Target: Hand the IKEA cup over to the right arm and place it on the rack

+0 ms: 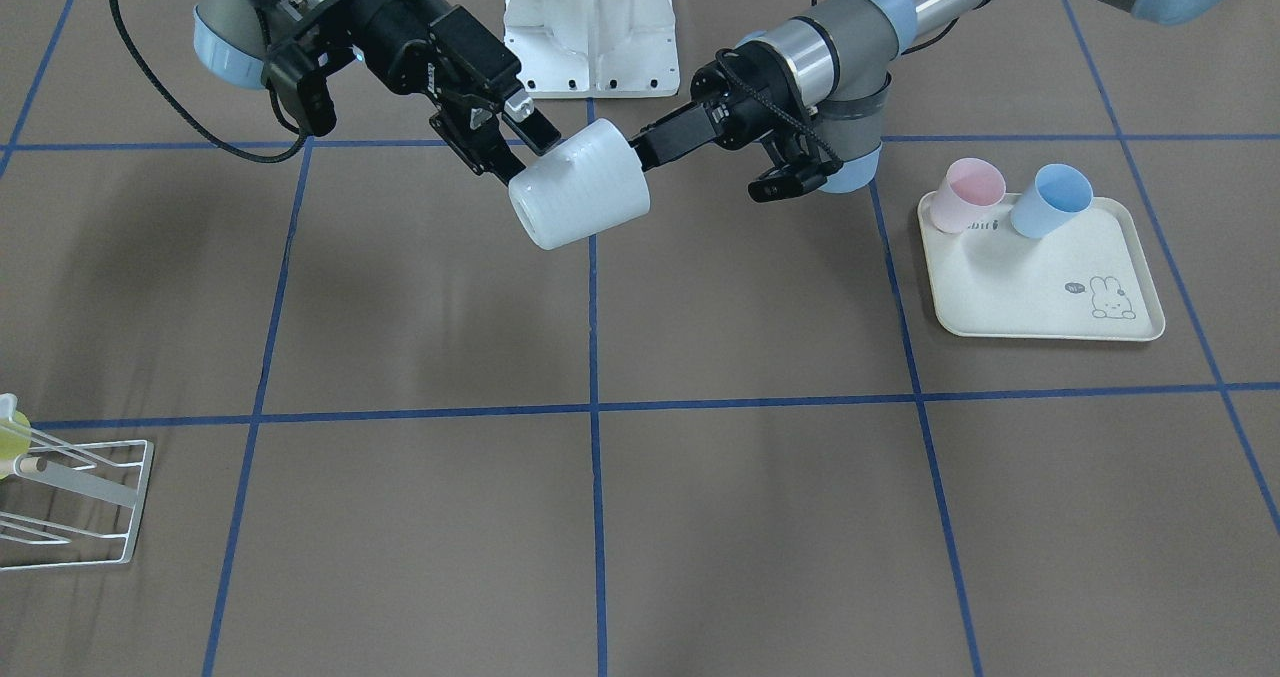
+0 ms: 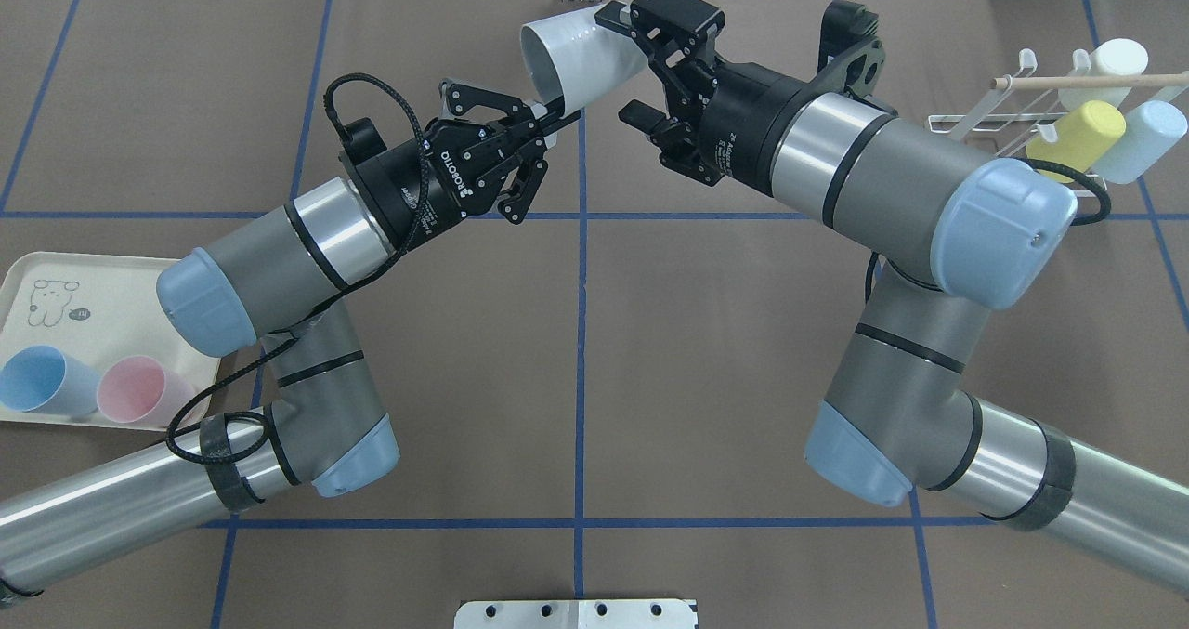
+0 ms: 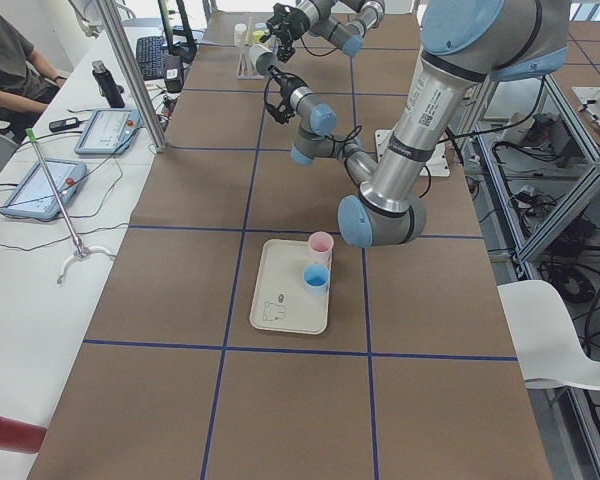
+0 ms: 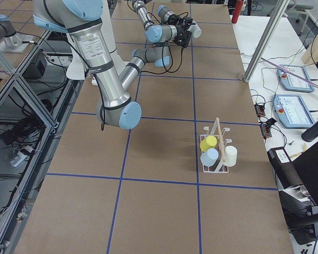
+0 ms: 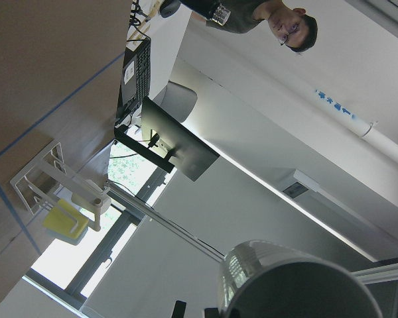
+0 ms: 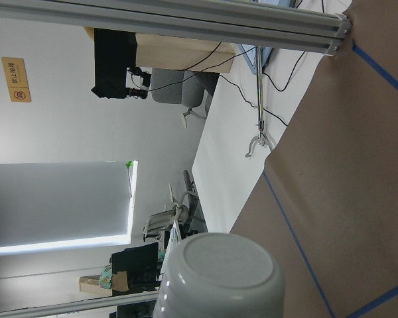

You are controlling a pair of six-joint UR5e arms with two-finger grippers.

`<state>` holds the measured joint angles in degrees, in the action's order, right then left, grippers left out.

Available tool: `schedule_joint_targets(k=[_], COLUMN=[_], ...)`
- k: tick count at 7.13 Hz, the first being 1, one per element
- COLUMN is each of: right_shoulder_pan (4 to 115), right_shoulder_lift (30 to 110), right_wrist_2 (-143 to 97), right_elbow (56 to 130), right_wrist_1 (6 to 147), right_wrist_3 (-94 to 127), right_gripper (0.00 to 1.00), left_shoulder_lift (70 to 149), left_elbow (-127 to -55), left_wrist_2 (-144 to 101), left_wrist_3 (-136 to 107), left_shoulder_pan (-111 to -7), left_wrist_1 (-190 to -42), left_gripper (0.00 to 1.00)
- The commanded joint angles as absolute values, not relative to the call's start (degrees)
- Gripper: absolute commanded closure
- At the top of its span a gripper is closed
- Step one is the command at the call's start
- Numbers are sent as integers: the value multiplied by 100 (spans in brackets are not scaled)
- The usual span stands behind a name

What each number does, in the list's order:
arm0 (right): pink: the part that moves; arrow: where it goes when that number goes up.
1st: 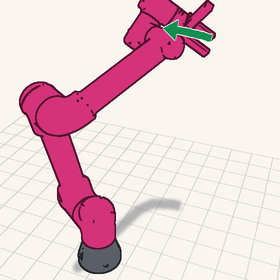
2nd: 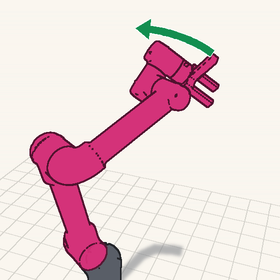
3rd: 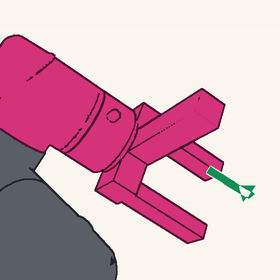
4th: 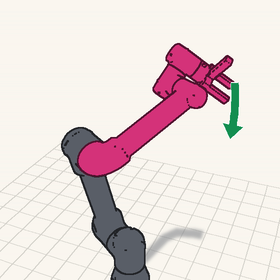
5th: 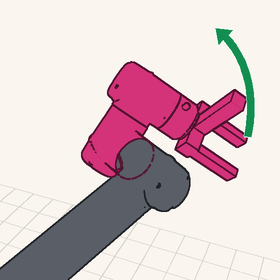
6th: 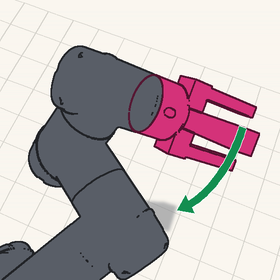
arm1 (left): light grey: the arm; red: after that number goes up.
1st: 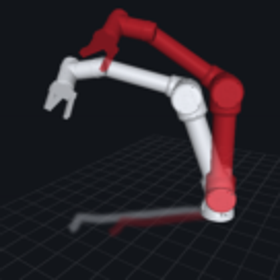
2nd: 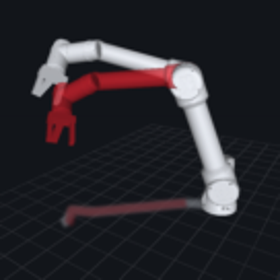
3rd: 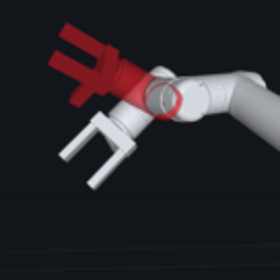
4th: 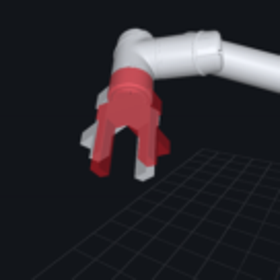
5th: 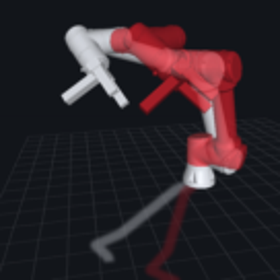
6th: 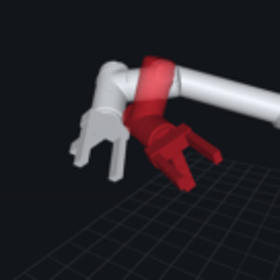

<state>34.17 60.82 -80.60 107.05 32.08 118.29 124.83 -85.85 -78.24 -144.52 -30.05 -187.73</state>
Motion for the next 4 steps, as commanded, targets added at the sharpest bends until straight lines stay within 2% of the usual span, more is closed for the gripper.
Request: schedule_joint_targets(k=[1, 4], right_shoulder_pan=[3419, 3419], right_shoulder_lift=[6082, 6082], right_wrist_2=[-8060, -8060], right_elbow=[10705, 10705], right_wrist_1=[3208, 3208], right_wrist_3=[11821, 11830], right_gripper=[0, 0], left_shoulder_lift=[12489, 12489], left_elbow=[-8631, -8666], left_wrist_2=[-7717, -7708], left_wrist_3=[-14449, -14449], left_shoulder_pan=[-2901, -2865], left_wrist_1=[-18773, -18773], left_gripper=[100, 100])
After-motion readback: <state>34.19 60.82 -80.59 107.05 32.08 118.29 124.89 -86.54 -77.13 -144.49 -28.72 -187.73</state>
